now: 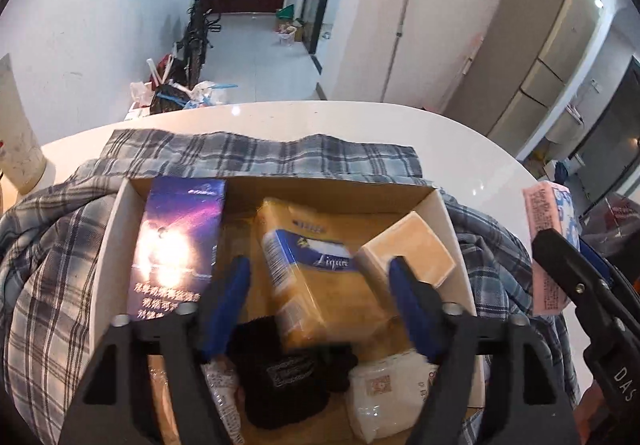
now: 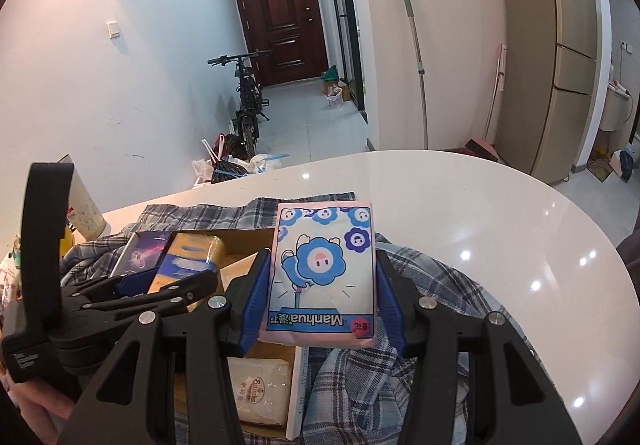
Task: Organize objects
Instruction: 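Carry the Liqun pack over the box with left tool while right tool carries Manhua pack, then drop the Liqun pack into the box by opening the left tool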
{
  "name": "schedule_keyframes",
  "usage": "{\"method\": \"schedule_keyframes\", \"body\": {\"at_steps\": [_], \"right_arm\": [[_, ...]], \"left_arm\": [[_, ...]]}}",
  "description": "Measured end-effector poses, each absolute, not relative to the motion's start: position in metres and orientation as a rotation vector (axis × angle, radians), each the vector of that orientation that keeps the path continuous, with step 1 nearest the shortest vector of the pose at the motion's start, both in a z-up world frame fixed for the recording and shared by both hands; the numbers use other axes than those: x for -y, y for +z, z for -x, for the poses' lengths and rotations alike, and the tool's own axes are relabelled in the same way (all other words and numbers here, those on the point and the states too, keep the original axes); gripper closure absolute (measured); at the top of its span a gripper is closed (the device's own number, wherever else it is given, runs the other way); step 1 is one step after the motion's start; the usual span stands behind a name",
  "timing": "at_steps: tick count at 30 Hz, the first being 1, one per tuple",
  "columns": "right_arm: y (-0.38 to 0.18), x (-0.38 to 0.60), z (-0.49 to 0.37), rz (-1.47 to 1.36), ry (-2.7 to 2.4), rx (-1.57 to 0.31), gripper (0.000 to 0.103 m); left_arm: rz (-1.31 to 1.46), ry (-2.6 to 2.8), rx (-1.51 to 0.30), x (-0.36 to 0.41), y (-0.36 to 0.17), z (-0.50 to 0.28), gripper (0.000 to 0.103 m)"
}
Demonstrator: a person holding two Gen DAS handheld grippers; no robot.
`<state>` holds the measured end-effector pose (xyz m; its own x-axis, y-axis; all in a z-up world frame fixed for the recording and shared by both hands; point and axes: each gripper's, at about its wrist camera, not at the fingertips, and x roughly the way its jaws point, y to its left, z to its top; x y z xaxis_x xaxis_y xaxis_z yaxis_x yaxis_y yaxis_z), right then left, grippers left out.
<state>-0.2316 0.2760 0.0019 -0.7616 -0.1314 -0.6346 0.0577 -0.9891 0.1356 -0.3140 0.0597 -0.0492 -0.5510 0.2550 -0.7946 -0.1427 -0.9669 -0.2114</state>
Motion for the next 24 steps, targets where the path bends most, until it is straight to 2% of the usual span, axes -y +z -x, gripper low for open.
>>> {"method": "schedule_keyframes", "body": {"at_steps": [4, 9, 13, 15, 18, 19, 24], "right_arm": [[0.006, -0.275, 0.227, -1.016, -2.856, 0.167, 0.054], [0.014, -0.273, 0.224, -0.991, -2.856, 0.178, 0.054], [0.018, -0.268, 0.22, -0.984, -2.836, 0.182, 0.054], [0.018, -0.263, 0.221, -1.007, -2.801, 0.196, 0.054], [0.013, -0.253, 0.222, -1.083, -2.732, 0.211, 0.054], [0.01, -0.25, 0.222, -1.117, -2.709, 0.206, 0.054], [-0.008, -0.23, 0.218, -1.222, -2.643, 0.145, 0.054]], "left_arm": [[1.317, 2.58, 0.202, -0.049, -0.037, 0.303, 0.022], [1.222, 2.652, 0.135, -0.034, -0.007, 0.273, 0.022], [1.079, 2.753, 0.083, -0.015, 0.016, 0.24, 0.014], [0.97, 2.817, 0.086, -0.005, 0.025, 0.225, 0.014], [0.858, 2.872, 0.123, 0.01, 0.027, 0.21, 0.009], [0.841, 2.872, 0.155, 0.013, 0.026, 0.208, 0.0], [0.849, 2.833, 0.297, 0.029, 0.014, 0.212, 0.0]]}}
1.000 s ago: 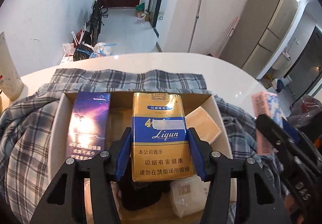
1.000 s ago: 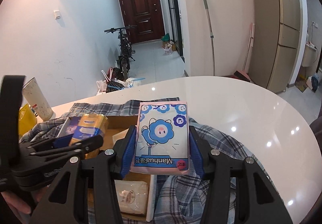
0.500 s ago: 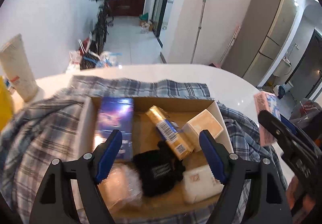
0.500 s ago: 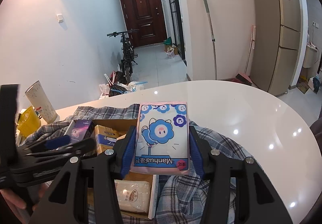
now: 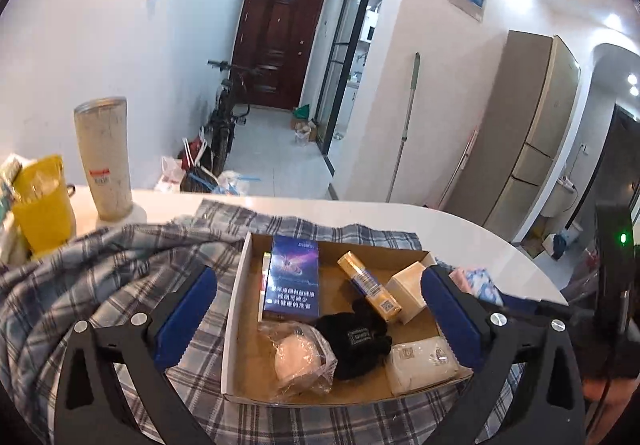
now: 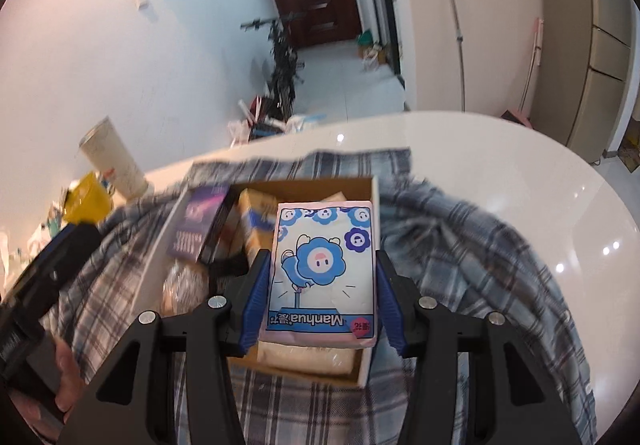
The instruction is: Organize objects
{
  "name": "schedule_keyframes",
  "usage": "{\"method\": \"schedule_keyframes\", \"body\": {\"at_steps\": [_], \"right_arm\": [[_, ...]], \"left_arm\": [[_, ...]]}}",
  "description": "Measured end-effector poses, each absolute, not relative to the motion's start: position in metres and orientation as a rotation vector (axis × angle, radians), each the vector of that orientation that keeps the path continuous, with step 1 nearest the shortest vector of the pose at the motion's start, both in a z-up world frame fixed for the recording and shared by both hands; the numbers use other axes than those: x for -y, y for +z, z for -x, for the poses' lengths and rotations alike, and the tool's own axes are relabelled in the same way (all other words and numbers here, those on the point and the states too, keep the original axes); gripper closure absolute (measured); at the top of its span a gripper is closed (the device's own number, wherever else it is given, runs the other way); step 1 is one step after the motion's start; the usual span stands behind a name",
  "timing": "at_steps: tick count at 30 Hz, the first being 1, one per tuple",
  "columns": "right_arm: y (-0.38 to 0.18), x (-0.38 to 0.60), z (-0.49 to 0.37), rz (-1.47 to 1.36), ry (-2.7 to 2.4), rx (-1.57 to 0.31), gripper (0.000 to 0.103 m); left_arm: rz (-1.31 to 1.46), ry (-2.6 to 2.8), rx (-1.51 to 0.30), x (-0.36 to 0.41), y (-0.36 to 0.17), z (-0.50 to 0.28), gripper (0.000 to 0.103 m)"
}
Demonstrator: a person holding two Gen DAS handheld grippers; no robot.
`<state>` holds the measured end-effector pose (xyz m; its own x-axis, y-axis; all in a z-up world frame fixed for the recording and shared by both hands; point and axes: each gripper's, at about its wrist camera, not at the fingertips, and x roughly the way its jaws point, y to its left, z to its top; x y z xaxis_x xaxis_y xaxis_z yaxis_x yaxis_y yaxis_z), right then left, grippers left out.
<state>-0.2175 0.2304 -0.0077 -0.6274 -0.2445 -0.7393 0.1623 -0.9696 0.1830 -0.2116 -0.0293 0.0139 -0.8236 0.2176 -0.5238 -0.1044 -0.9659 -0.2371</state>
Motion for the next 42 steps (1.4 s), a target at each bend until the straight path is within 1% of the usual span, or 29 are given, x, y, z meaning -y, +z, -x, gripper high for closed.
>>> {"method": "schedule_keyframes", "body": {"at_steps": [3, 6, 8, 11, 14, 16, 17, 18, 22, 29, 33, 35, 40, 41, 42], "right_arm": [[-0.019, -0.223, 0.22, -1.277, -2.611, 0.135, 0.054], [-0.031, -0.216, 0.225, -1.345, -2.552, 0.17, 0.054], [-0.035, -0.21, 0.224, -1.358, -2.535, 0.151, 0.054], [-0.041, -0.203, 0.223, -1.367, -2.537, 0.108, 0.054], [-0.044, -0.205, 0.226, -1.38, -2.543, 0.122, 0.053], [-0.045, -0.209, 0.226, -1.377, -2.563, 0.13, 0.045], [-0.045, -0.21, 0.227, -1.372, -2.565, 0.136, 0.036], [-0.044, -0.212, 0.227, -1.365, -2.559, 0.152, 0.034], [-0.04, -0.222, 0.227, -1.361, -2.508, 0.268, 0.033], [-0.012, -0.225, 0.211, -1.207, -2.663, 0.132, 0.033], [0.015, -0.227, 0.194, -1.066, -2.724, 0.106, 0.033], [0.026, -0.229, 0.187, -1.031, -2.708, 0.12, 0.03], [0.055, -0.234, 0.164, -0.917, -2.734, 0.127, 0.028], [0.061, -0.235, 0.158, -0.887, -2.744, 0.125, 0.026], [0.067, -0.236, 0.151, -0.852, -2.758, 0.121, 0.02]], "left_arm": [[0.866, 2.834, 0.295, 0.033, 0.008, 0.213, 0.0], [0.853, 2.867, 0.248, 0.032, 0.007, 0.211, 0.0], [0.847, 2.87, 0.225, 0.033, 0.008, 0.211, 0.0], [0.851, 2.854, 0.264, 0.038, 0.007, 0.212, 0.0], [0.867, 2.839, 0.273, 0.037, 0.005, 0.213, 0.0], [0.872, 2.84, 0.253, 0.034, 0.005, 0.212, 0.0], [0.873, 2.84, 0.242, 0.032, 0.004, 0.212, 0.0], [0.872, 2.839, 0.235, 0.031, 0.004, 0.212, 0.0], [0.86, 2.839, 0.193, 0.024, 0.008, 0.207, 0.0], [0.781, 2.848, 0.158, 0.019, 0.03, 0.192, 0.0], [0.702, 2.869, 0.132, 0.014, 0.049, 0.179, 0.0], [0.65, 2.881, 0.105, 0.01, 0.06, 0.169, 0.0], [0.523, 2.884, 0.059, 0.001, 0.085, 0.139, 0.0], [0.483, 2.899, 0.036, -0.002, 0.09, 0.13, 0.0], [0.446, 2.912, 0.013, -0.005, 0.095, 0.121, 0.0]]}}
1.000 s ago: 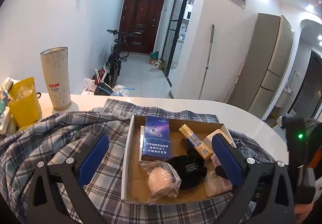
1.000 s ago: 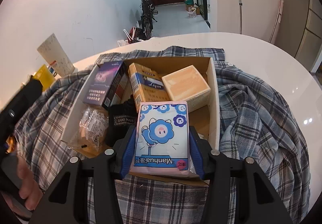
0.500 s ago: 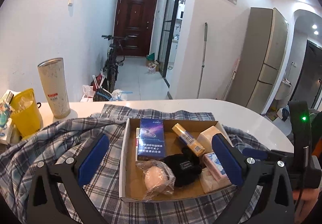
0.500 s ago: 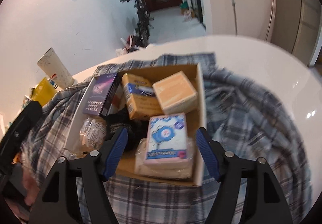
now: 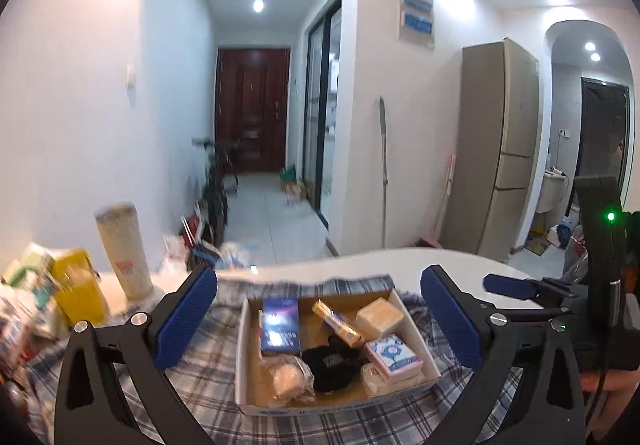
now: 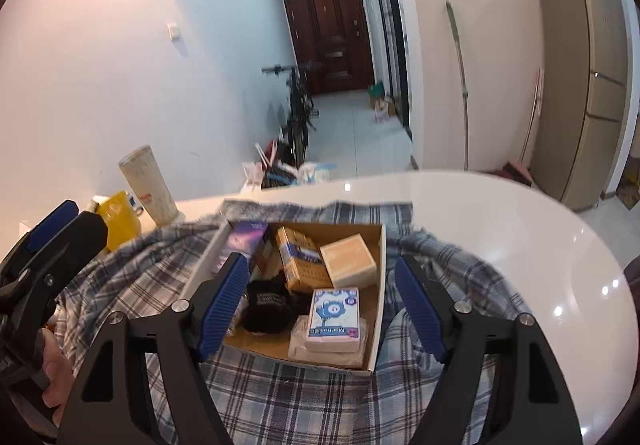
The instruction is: Organize objects
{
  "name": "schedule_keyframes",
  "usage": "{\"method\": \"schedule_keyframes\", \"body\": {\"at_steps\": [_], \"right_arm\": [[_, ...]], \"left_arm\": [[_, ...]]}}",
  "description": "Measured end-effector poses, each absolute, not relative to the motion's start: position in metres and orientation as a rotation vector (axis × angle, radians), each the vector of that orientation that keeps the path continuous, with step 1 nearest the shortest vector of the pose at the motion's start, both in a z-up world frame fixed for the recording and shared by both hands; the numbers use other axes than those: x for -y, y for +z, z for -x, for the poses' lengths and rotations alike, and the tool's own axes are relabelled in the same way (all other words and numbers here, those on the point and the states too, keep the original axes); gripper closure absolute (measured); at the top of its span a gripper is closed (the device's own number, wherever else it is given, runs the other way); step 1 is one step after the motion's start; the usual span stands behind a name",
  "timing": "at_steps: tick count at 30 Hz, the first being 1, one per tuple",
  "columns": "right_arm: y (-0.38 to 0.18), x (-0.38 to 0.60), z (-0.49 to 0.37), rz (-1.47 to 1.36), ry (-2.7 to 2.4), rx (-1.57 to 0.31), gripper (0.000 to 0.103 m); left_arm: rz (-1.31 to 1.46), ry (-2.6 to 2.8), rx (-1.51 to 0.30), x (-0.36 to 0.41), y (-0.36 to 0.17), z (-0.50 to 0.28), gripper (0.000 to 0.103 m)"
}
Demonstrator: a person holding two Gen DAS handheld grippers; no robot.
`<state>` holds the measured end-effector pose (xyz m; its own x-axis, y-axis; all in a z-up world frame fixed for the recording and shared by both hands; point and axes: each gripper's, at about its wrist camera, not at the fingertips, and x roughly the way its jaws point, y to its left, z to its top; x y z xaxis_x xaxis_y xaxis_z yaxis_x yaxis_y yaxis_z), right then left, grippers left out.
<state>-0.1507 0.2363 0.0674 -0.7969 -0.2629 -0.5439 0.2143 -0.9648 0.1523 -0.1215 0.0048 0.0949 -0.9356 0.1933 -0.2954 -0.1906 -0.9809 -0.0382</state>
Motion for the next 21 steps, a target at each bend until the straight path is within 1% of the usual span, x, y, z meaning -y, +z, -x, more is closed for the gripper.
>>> {"method": "schedule_keyframes", "body": {"at_steps": [1, 2, 6, 12, 17, 21], "right_arm": [[0.072, -0.237, 0.145, -0.82, -2.771, 0.117, 0.016], [0.078, -0.239, 0.137, -0.775, -2.787, 0.113, 0.01], [0.101, -0.242, 0.109, -0.601, -2.848, 0.057, 0.0], [0.121, -0.241, 0.08, -0.454, -2.902, -0.071, 0.0], [0.127, -0.245, 0.067, -0.421, -2.896, -0.063, 0.0], [0.129, -0.247, 0.057, -0.402, -2.902, -0.05, 0.0]], "left_arm": [[0.401, 2.925, -0.013, -0.007, 0.1, 0.113, 0.0], [0.35, 2.937, -0.04, -0.01, 0.106, 0.103, 0.0], [0.226, 2.972, -0.067, -0.016, 0.122, 0.076, 0.0], [0.146, 2.941, -0.003, -0.016, 0.142, 0.046, 0.0], [0.083, 2.972, -0.045, -0.019, 0.148, 0.032, 0.0], [0.151, 2.974, -0.058, -0.023, 0.151, 0.027, 0.0]]}}
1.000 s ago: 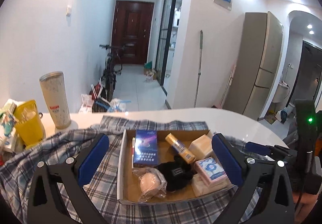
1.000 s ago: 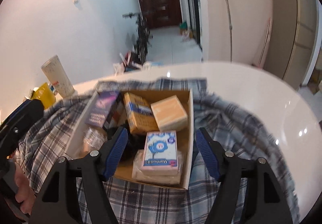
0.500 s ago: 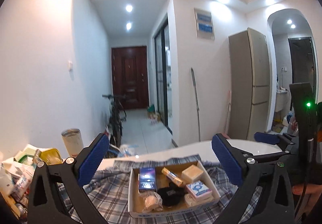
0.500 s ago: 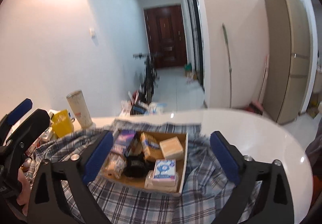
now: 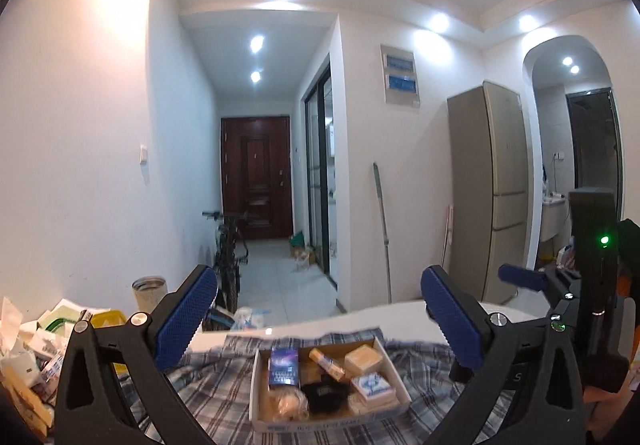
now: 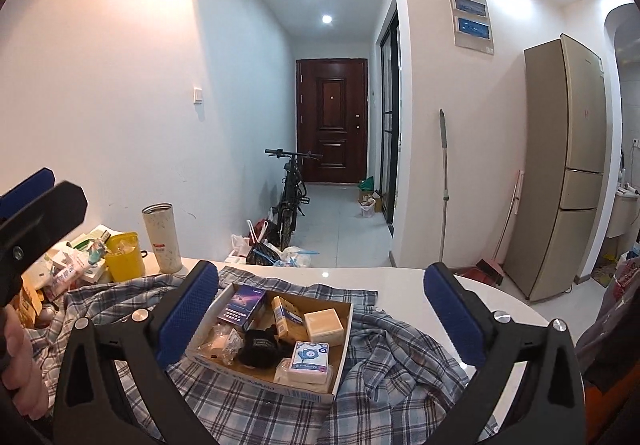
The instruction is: Organize objects
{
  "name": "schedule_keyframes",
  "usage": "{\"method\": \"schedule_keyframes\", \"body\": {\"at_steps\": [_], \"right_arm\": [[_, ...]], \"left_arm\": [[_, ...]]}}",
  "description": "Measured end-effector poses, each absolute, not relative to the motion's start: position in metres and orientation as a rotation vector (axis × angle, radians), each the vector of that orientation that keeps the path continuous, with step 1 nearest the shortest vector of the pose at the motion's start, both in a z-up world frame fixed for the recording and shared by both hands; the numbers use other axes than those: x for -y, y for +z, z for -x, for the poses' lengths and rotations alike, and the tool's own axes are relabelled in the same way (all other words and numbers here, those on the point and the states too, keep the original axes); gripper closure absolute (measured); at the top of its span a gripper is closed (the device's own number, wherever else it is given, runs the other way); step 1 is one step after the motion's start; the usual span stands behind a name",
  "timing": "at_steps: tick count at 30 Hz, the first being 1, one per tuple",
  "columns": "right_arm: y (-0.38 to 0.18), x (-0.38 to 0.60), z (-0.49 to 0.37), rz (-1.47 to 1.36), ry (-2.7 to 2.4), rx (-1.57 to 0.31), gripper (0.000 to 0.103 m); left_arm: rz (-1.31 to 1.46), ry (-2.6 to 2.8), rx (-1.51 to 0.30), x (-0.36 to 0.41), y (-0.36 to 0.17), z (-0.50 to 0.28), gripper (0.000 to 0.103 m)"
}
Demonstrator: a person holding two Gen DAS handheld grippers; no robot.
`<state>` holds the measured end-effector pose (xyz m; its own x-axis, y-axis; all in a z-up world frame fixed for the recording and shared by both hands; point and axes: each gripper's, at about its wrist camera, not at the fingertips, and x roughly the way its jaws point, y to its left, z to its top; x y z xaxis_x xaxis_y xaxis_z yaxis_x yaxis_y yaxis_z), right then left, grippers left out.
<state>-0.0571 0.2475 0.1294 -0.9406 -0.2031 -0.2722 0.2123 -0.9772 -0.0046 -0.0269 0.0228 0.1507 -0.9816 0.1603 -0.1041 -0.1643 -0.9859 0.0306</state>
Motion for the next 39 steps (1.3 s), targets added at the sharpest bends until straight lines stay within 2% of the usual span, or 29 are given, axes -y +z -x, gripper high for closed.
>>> {"method": "schedule_keyframes", "body": {"at_steps": [13, 18, 32, 39], "right_arm": [[0.137, -0.258, 0.014, -0.282, -2.894, 0.01, 0.0], [0.115, -0.267, -0.015, -0.247, -2.882, 0.088, 0.0], [0.049, -0.271, -0.03, -0.337, -2.866, 0.083, 0.0], [0.032, -0.266, -0.036, -0.216, -2.917, -0.028, 0.0]], "left_arm": [[0.06, 2.975, 0.002, -0.01, 0.151, -0.024, 0.0], [0.07, 3.008, 0.029, -0.002, 0.123, -0.041, 0.0], [0.181, 2.987, 0.117, 0.008, 0.044, -0.039, 0.0], [0.14, 2.998, 0.174, 0.013, 0.025, -0.04, 0.0]]}}
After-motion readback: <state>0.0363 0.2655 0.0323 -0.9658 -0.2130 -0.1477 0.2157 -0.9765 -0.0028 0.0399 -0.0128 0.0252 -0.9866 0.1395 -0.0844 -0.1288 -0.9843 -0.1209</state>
